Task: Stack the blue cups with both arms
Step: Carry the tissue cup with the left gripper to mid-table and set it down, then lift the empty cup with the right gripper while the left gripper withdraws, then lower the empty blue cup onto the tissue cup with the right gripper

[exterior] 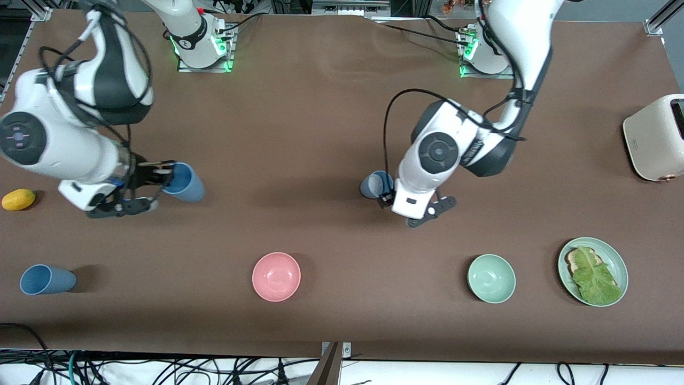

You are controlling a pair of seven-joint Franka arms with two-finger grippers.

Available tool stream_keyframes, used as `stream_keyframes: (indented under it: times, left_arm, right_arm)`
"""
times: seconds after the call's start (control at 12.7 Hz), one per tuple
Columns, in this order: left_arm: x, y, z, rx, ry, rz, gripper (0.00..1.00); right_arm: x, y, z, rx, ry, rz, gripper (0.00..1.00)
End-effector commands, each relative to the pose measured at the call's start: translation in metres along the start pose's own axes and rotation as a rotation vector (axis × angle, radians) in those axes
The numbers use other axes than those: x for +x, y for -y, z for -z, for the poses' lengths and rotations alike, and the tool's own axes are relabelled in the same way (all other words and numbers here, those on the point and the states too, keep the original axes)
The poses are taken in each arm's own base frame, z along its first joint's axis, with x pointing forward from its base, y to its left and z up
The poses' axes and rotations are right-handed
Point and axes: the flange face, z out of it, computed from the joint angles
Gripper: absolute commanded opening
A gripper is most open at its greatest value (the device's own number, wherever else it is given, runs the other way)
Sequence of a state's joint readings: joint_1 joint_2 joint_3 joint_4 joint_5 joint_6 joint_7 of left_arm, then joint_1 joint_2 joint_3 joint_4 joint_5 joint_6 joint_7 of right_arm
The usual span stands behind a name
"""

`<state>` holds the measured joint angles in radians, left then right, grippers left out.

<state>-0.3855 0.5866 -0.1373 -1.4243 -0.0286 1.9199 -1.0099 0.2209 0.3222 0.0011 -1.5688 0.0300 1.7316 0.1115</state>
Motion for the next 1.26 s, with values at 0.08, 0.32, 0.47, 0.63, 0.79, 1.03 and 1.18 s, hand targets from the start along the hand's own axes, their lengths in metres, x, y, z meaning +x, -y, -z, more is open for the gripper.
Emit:
stream_keyframes:
  times: [0.08, 0.32, 0.47, 0.63, 0.79, 1.03, 1.18]
  left_arm:
    - [0.039, 0.043, 0.043, 0.067, 0.031, -0.042, 1.00]
    - [0.104, 0.112, 0.056, 0.080, 0.077, -0.087, 1.00]
    - [0.142, 0.157, 0.060, 0.069, 0.097, -0.142, 1.00]
    - [0.173, 0.197, 0.057, 0.071, 0.102, -0.180, 1.00]
    - [0.200, 0.238, 0.058, 0.069, 0.105, -0.237, 1.00]
    - [0.228, 0.288, 0.063, 0.046, 0.109, -0.288, 1.00]
    - [0.238, 0.305, 0.067, 0.036, 0.101, -0.276, 1.00]
  right_arm:
    - [-0.011, 0.079, 0.005, -0.022, 0.002, -0.093, 0.00]
    - [-0.017, 0.105, 0.018, 0.020, -0.009, -0.120, 0.00]
    - [-0.028, 0.140, 0.019, 0.040, 0.002, -0.172, 0.00]
    - [-0.046, 0.191, 0.014, 0.025, -0.004, -0.210, 0.00]
    - [-0.067, 0.244, 0.003, 0.015, -0.009, -0.251, 0.00]
    - [-0.101, 0.342, -0.024, 0.043, -0.066, -0.369, 0.00]
    - [-0.106, 0.397, -0.041, 0.055, -0.079, -0.438, 0.00]
